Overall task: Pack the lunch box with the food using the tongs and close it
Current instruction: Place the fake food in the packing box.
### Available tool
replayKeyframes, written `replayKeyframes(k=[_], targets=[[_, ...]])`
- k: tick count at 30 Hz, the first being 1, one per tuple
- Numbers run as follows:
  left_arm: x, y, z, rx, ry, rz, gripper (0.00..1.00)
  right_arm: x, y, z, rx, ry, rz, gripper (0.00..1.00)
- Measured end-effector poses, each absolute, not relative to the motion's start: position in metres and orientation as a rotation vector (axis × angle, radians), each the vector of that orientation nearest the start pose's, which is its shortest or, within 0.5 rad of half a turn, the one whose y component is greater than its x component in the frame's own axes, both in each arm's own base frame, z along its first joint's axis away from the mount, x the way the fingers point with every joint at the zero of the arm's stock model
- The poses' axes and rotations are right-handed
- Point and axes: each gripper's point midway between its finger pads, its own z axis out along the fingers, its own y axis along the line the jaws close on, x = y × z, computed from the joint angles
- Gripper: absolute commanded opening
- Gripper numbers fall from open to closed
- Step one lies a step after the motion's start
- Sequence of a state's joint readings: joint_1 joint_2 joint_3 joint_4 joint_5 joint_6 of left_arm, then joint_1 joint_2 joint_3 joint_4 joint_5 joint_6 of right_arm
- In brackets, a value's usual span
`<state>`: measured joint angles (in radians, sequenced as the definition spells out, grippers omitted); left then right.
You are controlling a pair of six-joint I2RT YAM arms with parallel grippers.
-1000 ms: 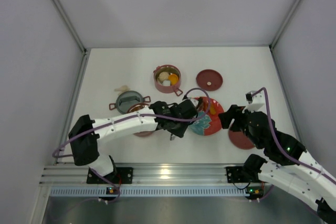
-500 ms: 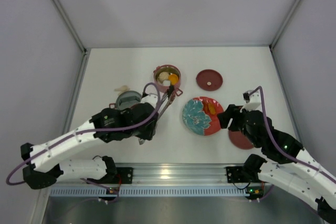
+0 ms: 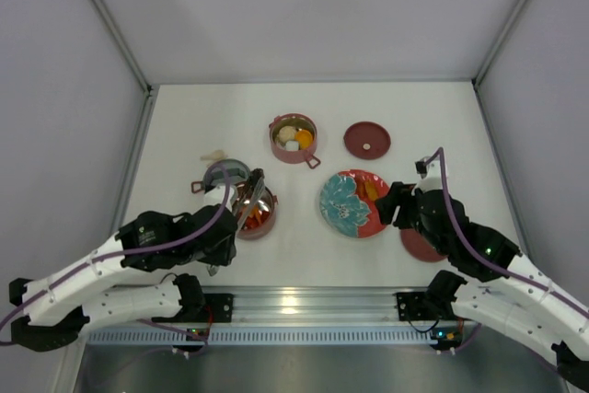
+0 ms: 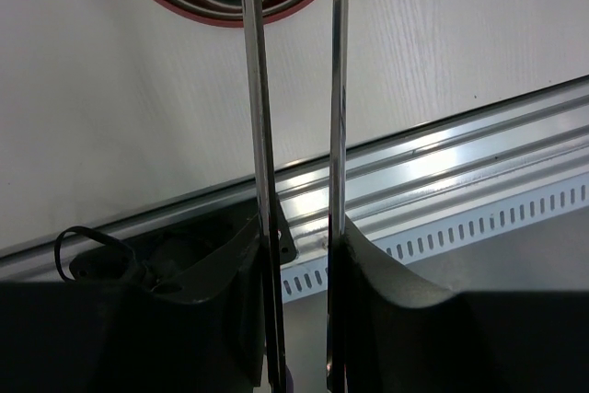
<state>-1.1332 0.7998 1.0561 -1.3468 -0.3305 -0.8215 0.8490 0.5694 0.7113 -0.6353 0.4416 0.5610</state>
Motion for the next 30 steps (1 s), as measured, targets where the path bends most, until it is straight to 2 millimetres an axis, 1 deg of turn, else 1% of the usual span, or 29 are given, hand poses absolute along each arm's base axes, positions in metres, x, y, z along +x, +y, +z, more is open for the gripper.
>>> replayKeyframes(k=[5, 10, 11, 13, 15, 20, 26, 30], targets=[[0.081, -0.115, 0.176, 0.273, 2.596, -0.295, 0.27, 0.193, 0.136, 0.205, -0.021, 2.037, 0.444, 0.61], [0.075, -0.111, 0.165, 0.280, 2.634, -0.283, 0.38, 0.192, 0.137, 0.203, -0.024, 2.040, 0.445, 0.61], [0.074, -0.111, 0.164, 0.280, 2.639, -0.281, 0.38, 0.192, 0.137, 0.203, -0.024, 2.040, 0.446, 0.61], [0.073, -0.111, 0.163, 0.278, 2.644, -0.284, 0.41, 0.192, 0.137, 0.201, -0.026, 2.043, 0.447, 0.61], [0.073, -0.111, 0.163, 0.276, 2.645, -0.286, 0.42, 0.192, 0.137, 0.201, -0.027, 2.043, 0.447, 0.61], [0.072, -0.111, 0.163, 0.277, 2.646, -0.288, 0.49, 0.192, 0.138, 0.200, -0.028, 2.042, 0.452, 0.61], [0.074, -0.113, 0.166, 0.278, 2.648, -0.284, 0.46, 0.191, 0.138, 0.201, -0.028, 2.040, 0.455, 0.61], [0.078, -0.121, 0.178, 0.292, 2.636, -0.294, 0.44, 0.191, 0.137, 0.197, -0.030, 2.044, 0.453, 0.61]])
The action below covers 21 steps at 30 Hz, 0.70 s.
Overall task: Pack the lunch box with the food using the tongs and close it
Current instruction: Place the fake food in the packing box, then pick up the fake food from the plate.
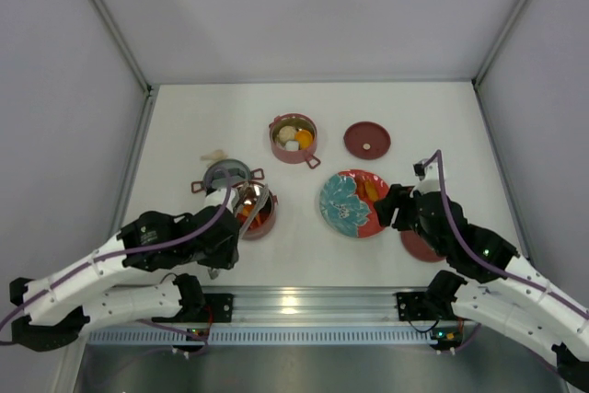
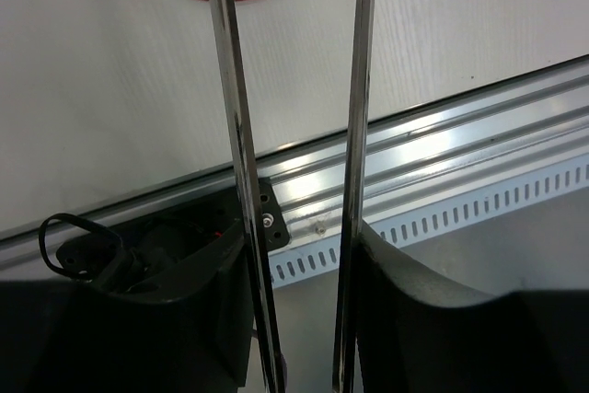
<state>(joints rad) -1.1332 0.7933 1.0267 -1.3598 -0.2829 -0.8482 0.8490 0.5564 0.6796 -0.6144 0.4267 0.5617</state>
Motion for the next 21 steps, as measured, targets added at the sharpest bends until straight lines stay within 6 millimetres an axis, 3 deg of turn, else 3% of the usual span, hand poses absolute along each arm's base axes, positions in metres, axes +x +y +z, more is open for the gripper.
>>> replayKeyframes(k=[5, 9, 14, 21], targets=[[0.089, -0.140, 0.201, 0.347, 2.613, -0.291, 0.44, 0.191, 0.138, 0.197, -0.031, 2.045, 0.454, 0.61], [0.101, -0.164, 0.206, 0.430, 2.610, -0.256, 0.46, 0.191, 0.137, 0.197, -0.030, 2.045, 0.454, 0.61], [0.122, -0.215, 0.194, 0.543, 2.597, -0.267, 0.46, 0.189, 0.134, 0.202, -0.024, 2.032, 0.458, 0.61], [0.152, -0.290, 0.165, 0.674, 2.584, -0.279, 0.46, 0.186, 0.124, 0.227, 0.013, 1.974, 0.474, 0.61]])
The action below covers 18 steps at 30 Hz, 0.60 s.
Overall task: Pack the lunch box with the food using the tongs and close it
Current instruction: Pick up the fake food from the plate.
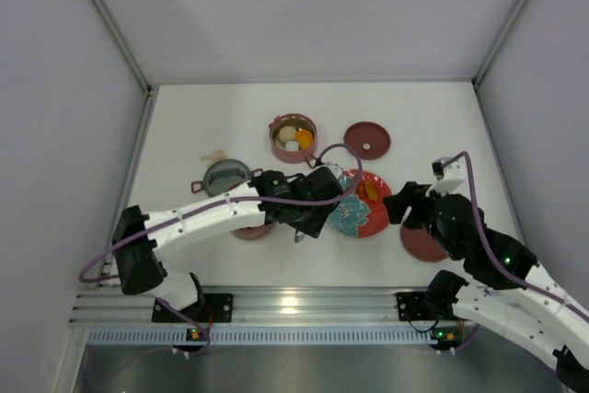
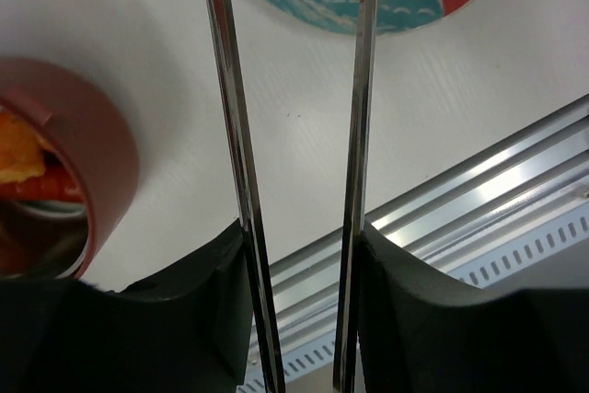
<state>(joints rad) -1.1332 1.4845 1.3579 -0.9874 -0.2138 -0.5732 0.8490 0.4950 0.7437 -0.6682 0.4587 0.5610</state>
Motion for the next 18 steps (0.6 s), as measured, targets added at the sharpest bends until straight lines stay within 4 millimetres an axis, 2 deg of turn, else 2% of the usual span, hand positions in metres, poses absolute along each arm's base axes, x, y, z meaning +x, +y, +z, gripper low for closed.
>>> replayKeyframes(k=[4, 8, 18], targets=[[0.163, -0.321, 0.148, 0.725, 2.587, -0.288, 0.46, 0.183, 0.118, 0.232, 0.023, 1.960, 0.476, 0.62], [0.171, -0.341, 0.134, 0.757, 2.591, -0.297, 0.45, 0.181, 0.114, 0.232, 0.026, 1.959, 0.472, 0.61], [0.182, -0.353, 0.110, 0.753, 2.625, -0.290, 0.44, 0.179, 0.112, 0.229, 0.023, 1.968, 0.462, 0.62]])
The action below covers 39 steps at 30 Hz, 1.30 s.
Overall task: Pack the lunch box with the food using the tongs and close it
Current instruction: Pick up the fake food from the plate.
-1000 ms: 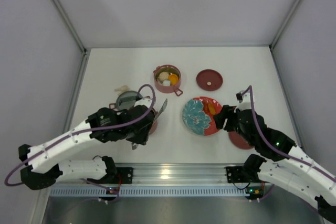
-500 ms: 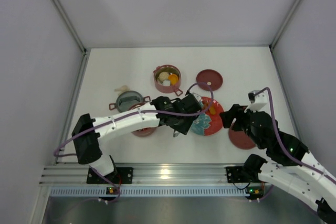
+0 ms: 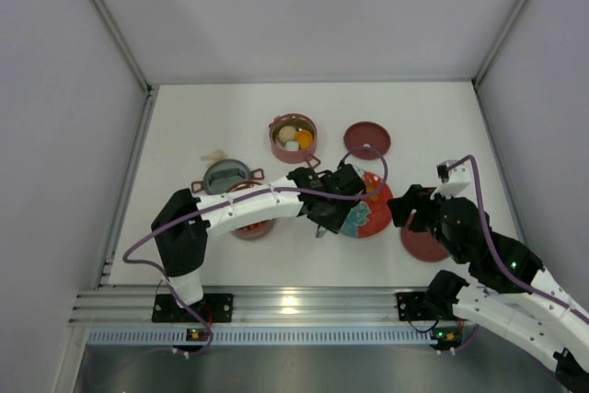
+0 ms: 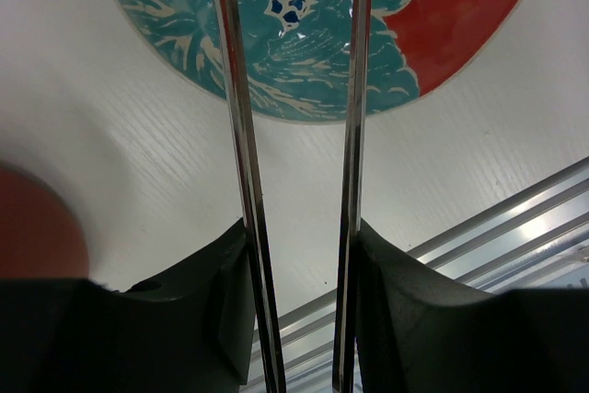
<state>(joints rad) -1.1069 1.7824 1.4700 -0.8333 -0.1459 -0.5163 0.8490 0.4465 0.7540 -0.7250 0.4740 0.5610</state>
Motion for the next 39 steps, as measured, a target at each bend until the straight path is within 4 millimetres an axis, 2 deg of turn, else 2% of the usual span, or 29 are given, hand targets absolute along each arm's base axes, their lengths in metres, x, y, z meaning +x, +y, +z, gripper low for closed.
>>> replayKeyframes(k=[12, 22, 39], targets=[[0.185, -0.357, 0.107, 0.749, 2.618, -0.299, 0.40, 0.179, 0.112, 0.229, 0.022, 1.971, 0.459, 0.62], [0.182, -0.352, 0.098, 0.756, 2.632, -0.280, 0.39, 0.181, 0.114, 0.226, 0.016, 1.984, 0.448, 0.62], [0.183, -0.348, 0.091, 0.743, 2.643, -0.278, 0.27, 0.181, 0.114, 0.226, 0.016, 1.984, 0.448, 0.62]])
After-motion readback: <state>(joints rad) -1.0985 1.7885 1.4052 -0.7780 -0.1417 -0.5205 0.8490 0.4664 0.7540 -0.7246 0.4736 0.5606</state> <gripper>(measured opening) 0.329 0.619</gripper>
